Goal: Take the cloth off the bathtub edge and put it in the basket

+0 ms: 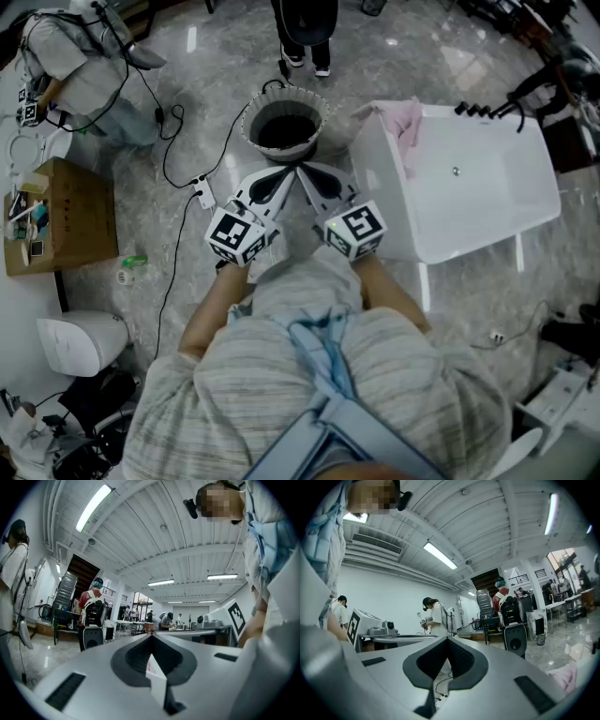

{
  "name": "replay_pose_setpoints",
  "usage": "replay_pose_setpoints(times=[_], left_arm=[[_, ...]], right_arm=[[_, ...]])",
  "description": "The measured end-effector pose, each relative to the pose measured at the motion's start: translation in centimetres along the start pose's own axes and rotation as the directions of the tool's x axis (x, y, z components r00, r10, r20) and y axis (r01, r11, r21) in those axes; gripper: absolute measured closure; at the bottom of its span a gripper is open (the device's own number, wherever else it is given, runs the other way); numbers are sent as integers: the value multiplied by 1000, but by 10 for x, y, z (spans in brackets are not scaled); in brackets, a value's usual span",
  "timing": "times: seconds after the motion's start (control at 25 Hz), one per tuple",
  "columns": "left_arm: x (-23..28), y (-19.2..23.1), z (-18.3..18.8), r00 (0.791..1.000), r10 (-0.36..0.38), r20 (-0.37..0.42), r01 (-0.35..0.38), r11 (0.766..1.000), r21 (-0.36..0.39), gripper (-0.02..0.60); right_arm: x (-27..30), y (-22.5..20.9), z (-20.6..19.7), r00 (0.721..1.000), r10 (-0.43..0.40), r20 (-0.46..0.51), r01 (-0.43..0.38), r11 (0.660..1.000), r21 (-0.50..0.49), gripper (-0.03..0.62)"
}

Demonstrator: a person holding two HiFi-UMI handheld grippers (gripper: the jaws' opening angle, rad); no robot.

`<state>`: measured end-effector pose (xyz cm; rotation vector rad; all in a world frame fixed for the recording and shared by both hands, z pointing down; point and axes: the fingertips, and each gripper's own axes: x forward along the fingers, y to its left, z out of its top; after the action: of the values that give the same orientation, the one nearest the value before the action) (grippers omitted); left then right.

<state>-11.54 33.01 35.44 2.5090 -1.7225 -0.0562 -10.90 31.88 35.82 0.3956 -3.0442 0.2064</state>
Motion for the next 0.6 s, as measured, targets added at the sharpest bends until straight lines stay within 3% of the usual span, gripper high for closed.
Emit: replay_pose_setpoints(times=[0.6], left_arm=[[1,19,-2,1000,15,-3,-15,1000,-19,578]], right_arm=[[18,-5,-4,1000,20,-24,-20,1000,-23,591]])
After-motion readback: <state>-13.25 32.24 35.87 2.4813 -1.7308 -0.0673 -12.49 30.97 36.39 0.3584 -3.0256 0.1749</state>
